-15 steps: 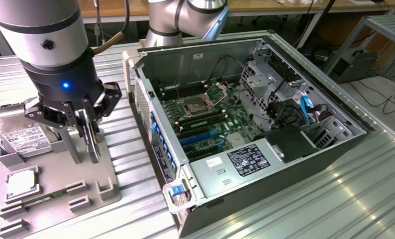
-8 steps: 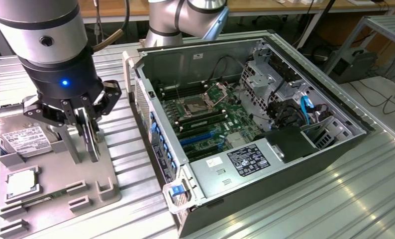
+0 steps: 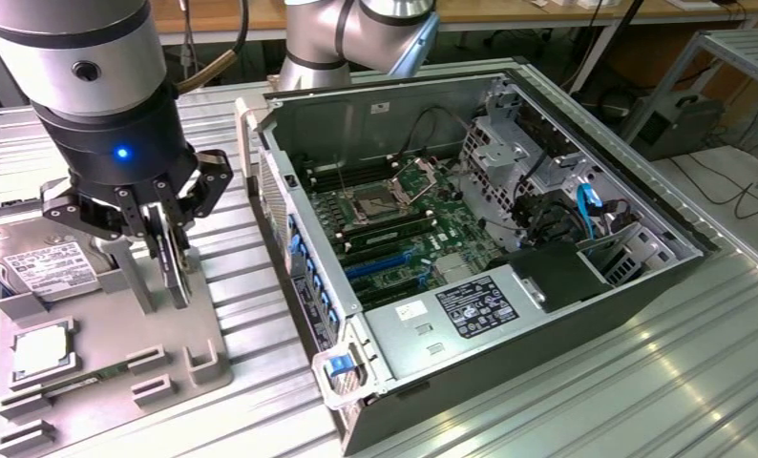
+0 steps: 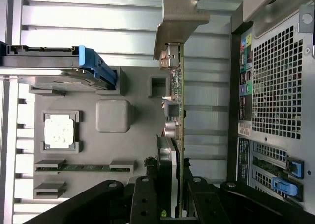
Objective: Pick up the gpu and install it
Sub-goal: 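Pick up the gpu and move the gpu toward the slot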
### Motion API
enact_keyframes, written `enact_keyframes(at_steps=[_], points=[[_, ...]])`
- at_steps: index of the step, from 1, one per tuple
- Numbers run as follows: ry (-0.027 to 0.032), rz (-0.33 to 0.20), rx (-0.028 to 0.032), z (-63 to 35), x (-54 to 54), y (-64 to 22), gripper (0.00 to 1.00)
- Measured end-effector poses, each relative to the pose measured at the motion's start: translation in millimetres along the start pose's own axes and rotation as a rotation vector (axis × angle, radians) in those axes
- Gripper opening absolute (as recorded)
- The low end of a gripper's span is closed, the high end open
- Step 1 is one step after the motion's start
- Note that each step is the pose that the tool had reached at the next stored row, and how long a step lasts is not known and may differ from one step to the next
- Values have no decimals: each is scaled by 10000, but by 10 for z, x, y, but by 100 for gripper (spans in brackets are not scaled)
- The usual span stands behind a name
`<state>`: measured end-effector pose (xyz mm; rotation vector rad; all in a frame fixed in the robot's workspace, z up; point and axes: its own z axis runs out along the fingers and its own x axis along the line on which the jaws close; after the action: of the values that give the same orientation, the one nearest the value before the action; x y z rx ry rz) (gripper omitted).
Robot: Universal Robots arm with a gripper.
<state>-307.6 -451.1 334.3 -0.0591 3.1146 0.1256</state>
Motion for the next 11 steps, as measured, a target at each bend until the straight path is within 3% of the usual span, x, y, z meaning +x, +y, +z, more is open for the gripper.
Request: enact_keyframes(at_steps=[11], points=[[0, 0, 0, -59, -1, 5, 28]])
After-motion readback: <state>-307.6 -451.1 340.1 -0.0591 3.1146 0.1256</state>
